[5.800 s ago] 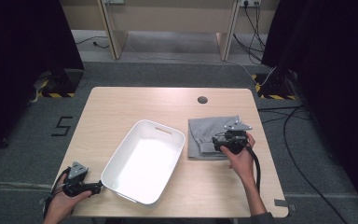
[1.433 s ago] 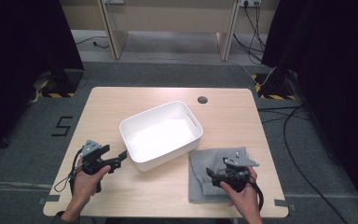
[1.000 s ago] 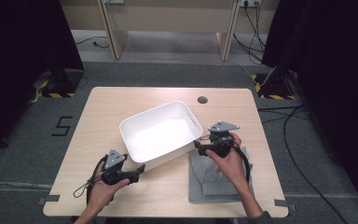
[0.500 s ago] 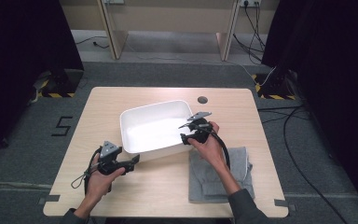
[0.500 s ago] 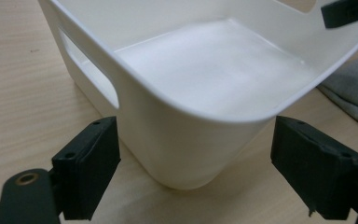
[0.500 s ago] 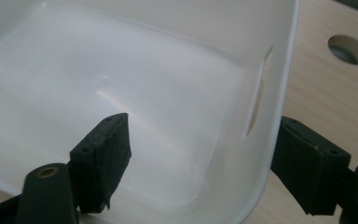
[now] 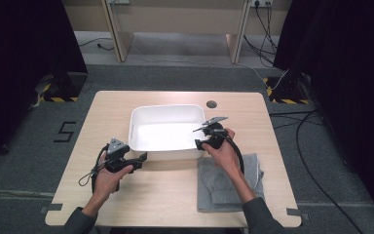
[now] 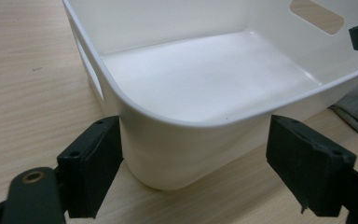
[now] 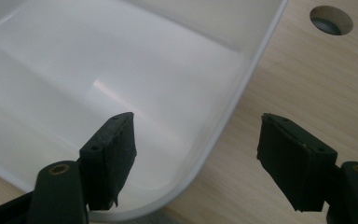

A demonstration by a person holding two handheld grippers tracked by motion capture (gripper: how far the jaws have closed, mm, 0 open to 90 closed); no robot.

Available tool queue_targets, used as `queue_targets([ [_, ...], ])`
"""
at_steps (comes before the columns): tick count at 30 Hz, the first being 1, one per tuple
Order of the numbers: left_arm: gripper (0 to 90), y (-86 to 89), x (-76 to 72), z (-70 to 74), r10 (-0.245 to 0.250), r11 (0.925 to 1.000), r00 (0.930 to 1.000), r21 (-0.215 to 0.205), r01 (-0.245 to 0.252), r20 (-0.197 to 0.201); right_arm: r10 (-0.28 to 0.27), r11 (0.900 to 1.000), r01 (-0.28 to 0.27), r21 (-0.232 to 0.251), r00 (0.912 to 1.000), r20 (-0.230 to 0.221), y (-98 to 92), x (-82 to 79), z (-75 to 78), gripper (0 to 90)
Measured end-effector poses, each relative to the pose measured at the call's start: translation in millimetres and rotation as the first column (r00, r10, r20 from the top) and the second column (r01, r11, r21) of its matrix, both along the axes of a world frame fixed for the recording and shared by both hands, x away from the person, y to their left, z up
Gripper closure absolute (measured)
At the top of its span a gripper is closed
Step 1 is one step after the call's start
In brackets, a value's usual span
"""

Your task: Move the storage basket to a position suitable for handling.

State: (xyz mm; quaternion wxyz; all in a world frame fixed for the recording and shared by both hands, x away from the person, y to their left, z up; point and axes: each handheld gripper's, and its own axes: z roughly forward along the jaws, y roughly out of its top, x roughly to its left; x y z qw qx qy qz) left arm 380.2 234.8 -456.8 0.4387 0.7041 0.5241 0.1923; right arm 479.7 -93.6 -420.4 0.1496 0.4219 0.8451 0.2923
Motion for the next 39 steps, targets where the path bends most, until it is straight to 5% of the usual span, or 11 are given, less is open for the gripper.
queue_targets([
  [11,17.7,-12.6,2.9,3.0,-0.027,0.9996,0.9996,-0.010,0.027,-0.007,0.008,1.000,-0.008,0.003,1.0000,0.006,-20.0,1.7,0.7,31.4],
  [15,17.1,-14.4,7.1,3.3,-0.028,0.9996,0.9996,-0.009,0.028,-0.007,0.004,0.999,-0.004,0.051,1.0000,-0.006,-25.1,0.7,-1.6,33.1],
  [24,17.3,-14.9,0.6,3.1,-0.038,0.9986,0.9992,-0.038,0.037,-0.011,0.022,0.999,-0.024,0.047,0.9986,0.049,-30.6,-3.3,1.3,28.6],
  [29,15.2,-7.7,-21.5,-1.5,-0.059,0.9968,0.9981,-0.056,0.058,-0.019,0.012,0.992,-0.026,0.121,0.9934,0.114,-51.2,-24.4,21.4,27.3],
  [33,15.2,-3.7,-34.7,-5.7,-0.075,0.9963,0.9967,-0.045,0.073,-0.031,-0.023,0.992,0.002,0.127,0.9861,0.164,-76.4,-46.4,33.6,26.8],
  [39,15.2,3.2,-50.4,-9.1,-0.088,0.9958,0.9955,0.020,0.089,-0.036,-0.043,0.996,0.030,0.090,0.9876,0.151,-101.3,-77.5,11.2,27.1],
])
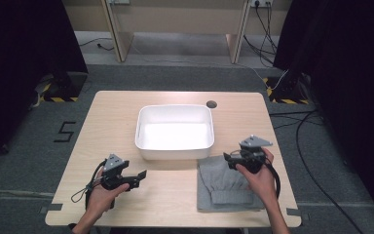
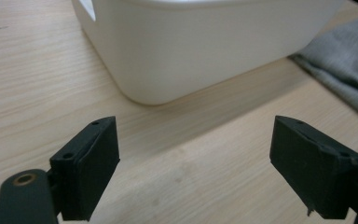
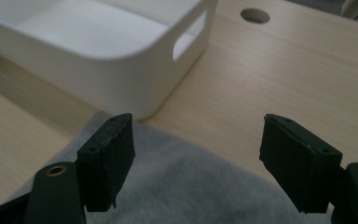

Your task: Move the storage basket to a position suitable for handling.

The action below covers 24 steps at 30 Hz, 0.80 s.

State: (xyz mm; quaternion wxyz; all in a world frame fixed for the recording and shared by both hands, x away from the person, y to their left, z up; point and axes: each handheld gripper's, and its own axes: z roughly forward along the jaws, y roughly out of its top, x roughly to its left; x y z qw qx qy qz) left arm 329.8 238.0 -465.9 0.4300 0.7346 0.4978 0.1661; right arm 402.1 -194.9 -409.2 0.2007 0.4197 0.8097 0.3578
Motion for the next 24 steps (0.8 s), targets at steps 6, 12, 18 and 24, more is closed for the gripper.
queue_targets([
  [6,15.2,6.9,-11.0,-14.1,-0.025,0.9961,0.9979,0.083,0.030,-0.061,-0.008,1.000,0.009,0.014,0.9987,-0.050,-15.1,-43.7,-35.6,28.0],
  [12,15.2,18.2,-20.2,-20.5,-0.006,0.9867,0.9976,0.162,0.017,-0.069,-0.047,0.999,0.045,-0.020,0.9956,-0.081,-11.2,-62.4,-66.4,30.2],
  [18,14.2,26.9,-24.4,-29.8,0.001,0.9828,0.9951,0.184,0.018,-0.099,-0.059,0.997,0.055,-0.058,0.9956,-0.073,1.9,-69.8,-65.3,31.0],
  [24,13.7,28.1,-25.4,-31.6,0.000,0.9844,0.9966,0.175,0.014,-0.083,-0.064,0.997,0.061,-0.050,0.9961,-0.061,25.9,-79.7,-68.0,31.0],
])
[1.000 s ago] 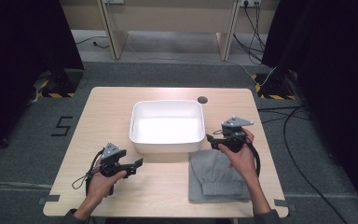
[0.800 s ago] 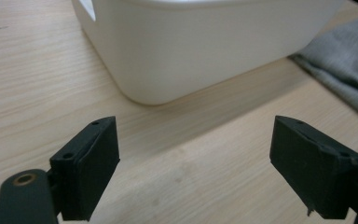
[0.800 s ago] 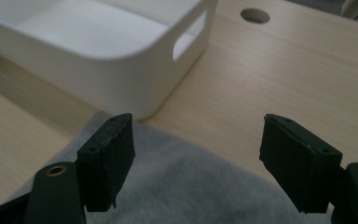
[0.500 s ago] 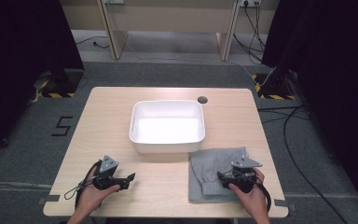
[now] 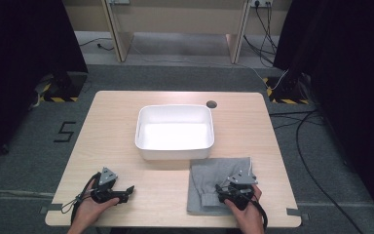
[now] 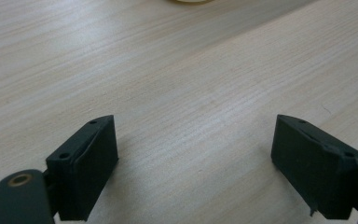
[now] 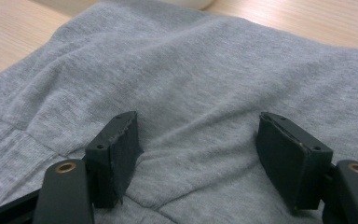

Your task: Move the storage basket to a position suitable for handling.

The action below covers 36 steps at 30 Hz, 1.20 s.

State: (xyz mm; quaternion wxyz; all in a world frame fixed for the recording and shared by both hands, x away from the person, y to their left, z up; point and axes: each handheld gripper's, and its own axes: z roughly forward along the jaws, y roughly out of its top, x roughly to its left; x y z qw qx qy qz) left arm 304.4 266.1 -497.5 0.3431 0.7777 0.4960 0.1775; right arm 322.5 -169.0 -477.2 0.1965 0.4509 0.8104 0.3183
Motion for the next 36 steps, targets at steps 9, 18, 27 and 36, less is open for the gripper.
queue_targets([
  [9,13.4,-0.7,-0.7,-0.4,0.008,1.0000,1.0000,-0.002,-0.008,0.003,0.032,0.999,-0.032,-0.004,0.9994,-0.014,44.7,-1.9,-1.1,29.9],
  [18,10.3,-3.6,-1.0,-1.8,0.020,0.9998,0.9998,-0.004,-0.020,0.009,0.013,1.000,-0.013,0.000,0.9997,-0.020,80.7,-0.2,-3.0,27.7],
  [27,9.8,-3.8,-0.9,-1.8,0.018,0.9998,0.9998,-0.004,-0.018,0.009,0.057,0.998,-0.057,-0.007,0.9981,-0.022,110.5,0.5,-3.4,27.4],
  [36,9.6,-3.8,-0.8,-1.8,0.016,0.9999,0.9998,-0.002,-0.016,0.007,0.103,0.995,-0.103,-0.008,0.9942,-0.030,130.7,-5.2,-3.2,27.5],
])
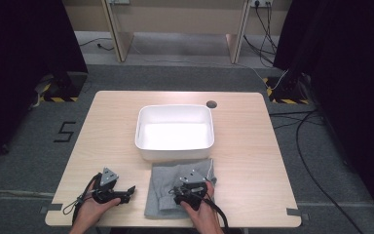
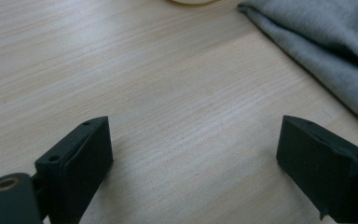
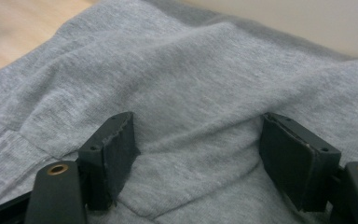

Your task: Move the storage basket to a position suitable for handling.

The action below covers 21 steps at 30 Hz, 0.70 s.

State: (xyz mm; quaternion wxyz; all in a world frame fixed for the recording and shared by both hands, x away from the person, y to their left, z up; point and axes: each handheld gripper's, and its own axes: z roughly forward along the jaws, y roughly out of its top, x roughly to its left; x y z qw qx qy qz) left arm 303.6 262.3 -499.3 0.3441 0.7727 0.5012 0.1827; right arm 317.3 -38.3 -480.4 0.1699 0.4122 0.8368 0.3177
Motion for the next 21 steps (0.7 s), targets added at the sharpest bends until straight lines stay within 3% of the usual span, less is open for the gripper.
queue_targets([
  [5,9.6,0.0,0.0,0.0,0.000,1.0000,1.0000,0.000,0.000,0.000,0.027,1.000,-0.027,0.004,0.9993,-0.026,2.9,-0.6,2.7,27.6],
  [9,9.6,0.0,0.2,-0.1,0.000,1.0000,1.0000,-0.002,0.000,0.001,0.054,0.993,-0.044,0.109,0.9946,-0.088,-11.5,7.2,14.5,23.3],
  [15,9.5,0.1,0.3,-0.1,-0.002,1.0000,1.0000,-0.002,0.002,0.001,0.052,0.985,-0.048,0.163,0.9984,-0.020,-37.4,23.4,37.4,22.5],
  [21,8.8,-0.4,1.4,-0.1,-0.005,1.0000,1.0000,-0.002,0.005,-0.001,0.036,0.985,-0.033,0.171,0.9992,-0.015,-62.3,42.1,40.3,21.5],
])
